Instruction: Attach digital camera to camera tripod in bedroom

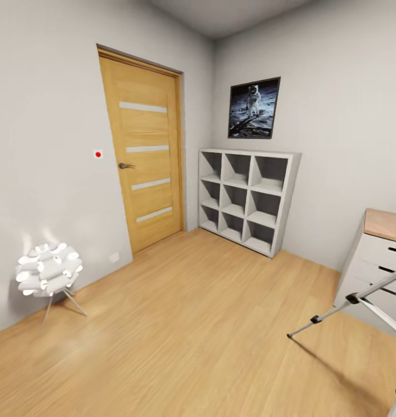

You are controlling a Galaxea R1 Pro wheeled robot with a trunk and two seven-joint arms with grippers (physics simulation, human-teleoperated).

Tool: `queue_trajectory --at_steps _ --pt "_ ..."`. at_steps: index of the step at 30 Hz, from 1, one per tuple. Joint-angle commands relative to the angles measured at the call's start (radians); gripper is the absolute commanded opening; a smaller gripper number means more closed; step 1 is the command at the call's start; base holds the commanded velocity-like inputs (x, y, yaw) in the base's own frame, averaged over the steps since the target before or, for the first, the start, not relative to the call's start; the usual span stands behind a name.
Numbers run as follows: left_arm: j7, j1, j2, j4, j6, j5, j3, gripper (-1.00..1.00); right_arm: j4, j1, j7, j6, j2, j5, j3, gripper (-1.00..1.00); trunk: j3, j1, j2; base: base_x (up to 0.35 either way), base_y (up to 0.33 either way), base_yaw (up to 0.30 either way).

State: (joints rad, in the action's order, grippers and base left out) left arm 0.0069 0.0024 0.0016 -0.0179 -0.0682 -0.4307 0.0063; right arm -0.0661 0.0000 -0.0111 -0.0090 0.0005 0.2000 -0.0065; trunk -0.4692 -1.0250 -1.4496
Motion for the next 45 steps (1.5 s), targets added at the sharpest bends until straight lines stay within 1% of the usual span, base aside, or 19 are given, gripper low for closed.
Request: queue_trajectory --at_steps 1,16,20,35,45 --pt "0.001 0.000 0.000 -0.001 -0.002 -0.003 0.000 1.00 -0.001 0.000 -0.001 -0.001 0.000 0.007 -0.001 1.00 -0.001 0.000 0.000 0.000 0.000 -0.286" --pt "0.001 0.000 0.000 -0.001 -0.001 -0.003 0.001 1.00 -0.001 0.000 -0.001 -0.002 0.001 0.007 -0.001 1.00 -0.001 0.000 0.000 0.000 0.000 -0.284" --pt "0.001 0.000 0.000 -0.001 -0.001 -0.003 0.001 1.00 0.000 0.000 -0.001 -0.003 0.001 0.008 0.000 1.00 -0.001 0.000 0.000 0.000 0.000 -0.168" --pt "0.001 0.000 0.000 -0.001 -0.001 -0.003 0.000 1.00 0.000 0.000 -0.001 -0.003 -0.004 0.013 0.002 1.00 -0.001 0.000 0.000 0.007 0.000 -0.014" --pt "0.001 0.001 0.000 -0.001 -0.001 -0.002 -0.001 1.00 -0.001 0.000 -0.001 -0.003 -0.004 0.013 0.002 1.00 -0.001 0.000 0.000 0.201 -0.113 0.000"
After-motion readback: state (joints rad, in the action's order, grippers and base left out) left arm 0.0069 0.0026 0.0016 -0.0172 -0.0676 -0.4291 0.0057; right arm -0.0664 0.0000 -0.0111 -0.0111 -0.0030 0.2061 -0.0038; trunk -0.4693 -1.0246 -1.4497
